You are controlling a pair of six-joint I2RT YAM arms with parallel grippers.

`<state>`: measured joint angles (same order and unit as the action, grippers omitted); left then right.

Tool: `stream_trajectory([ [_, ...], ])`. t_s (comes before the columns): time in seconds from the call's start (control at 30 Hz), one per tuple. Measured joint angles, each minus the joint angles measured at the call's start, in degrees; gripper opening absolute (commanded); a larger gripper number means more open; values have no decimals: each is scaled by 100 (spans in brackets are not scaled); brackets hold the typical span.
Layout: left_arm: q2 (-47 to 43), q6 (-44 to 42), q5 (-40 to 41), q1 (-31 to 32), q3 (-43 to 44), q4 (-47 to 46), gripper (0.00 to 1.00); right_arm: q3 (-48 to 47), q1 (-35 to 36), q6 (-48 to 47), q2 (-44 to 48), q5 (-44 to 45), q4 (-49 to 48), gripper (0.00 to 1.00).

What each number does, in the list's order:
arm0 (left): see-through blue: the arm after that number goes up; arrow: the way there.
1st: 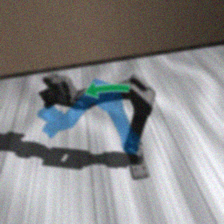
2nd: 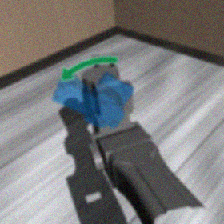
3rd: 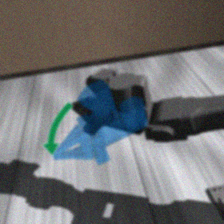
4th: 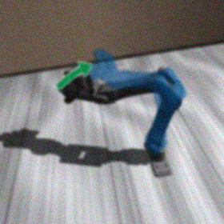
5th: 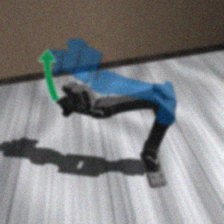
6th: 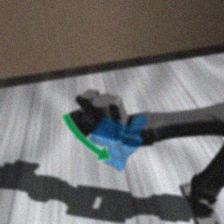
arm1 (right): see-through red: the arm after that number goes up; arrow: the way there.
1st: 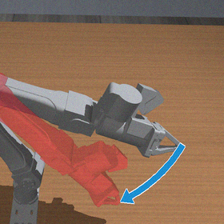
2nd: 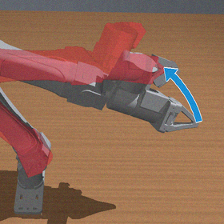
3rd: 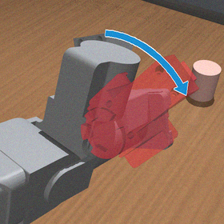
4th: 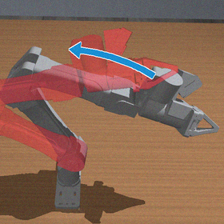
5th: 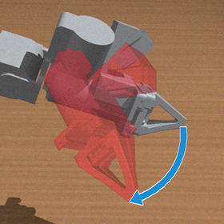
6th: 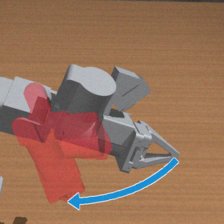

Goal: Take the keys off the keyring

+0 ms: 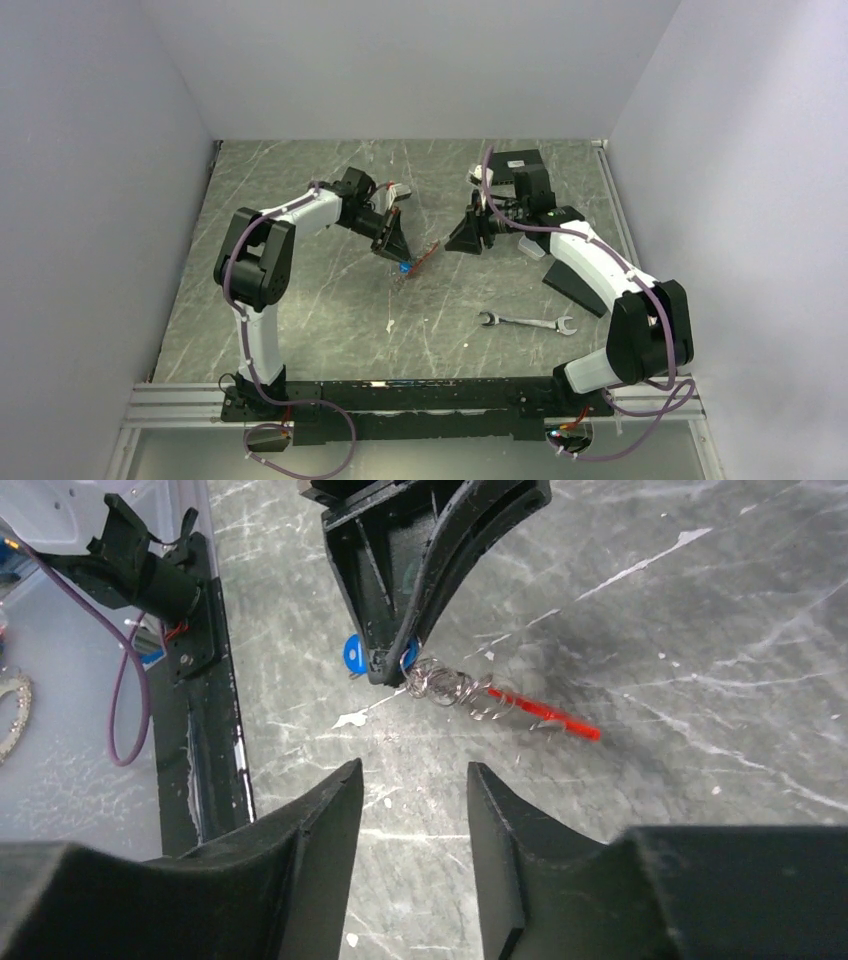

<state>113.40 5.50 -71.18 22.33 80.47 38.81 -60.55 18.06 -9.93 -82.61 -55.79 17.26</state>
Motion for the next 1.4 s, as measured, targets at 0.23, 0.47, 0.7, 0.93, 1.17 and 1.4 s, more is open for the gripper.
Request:
stream_trajectory([
  [0.23, 0, 267, -413, 0, -435, -415, 0, 990, 63, -20, 0, 0, -933, 27],
  [0.47, 0, 216, -509, -2, -435, -503, 0, 1338, 297, -516, 0, 0, -1368, 27],
  [0.7, 0, -50, -514, -2, -310, -208, 0, 979, 337, -973, 0, -13, -1102, 35],
  [0.93, 0, -146, -553, 0, -234, -103, 0, 713, 544, -802, 2, 70, -1058, 32],
  [1.17, 0, -146, -562, 0, -234, -76, 0, 671, 994, -874, 2, 391, -975, 30],
  [1.4, 0, -146, -614, 0, -234, -79, 0, 785, 1119, -1298, -138, 590, -1268, 27],
])
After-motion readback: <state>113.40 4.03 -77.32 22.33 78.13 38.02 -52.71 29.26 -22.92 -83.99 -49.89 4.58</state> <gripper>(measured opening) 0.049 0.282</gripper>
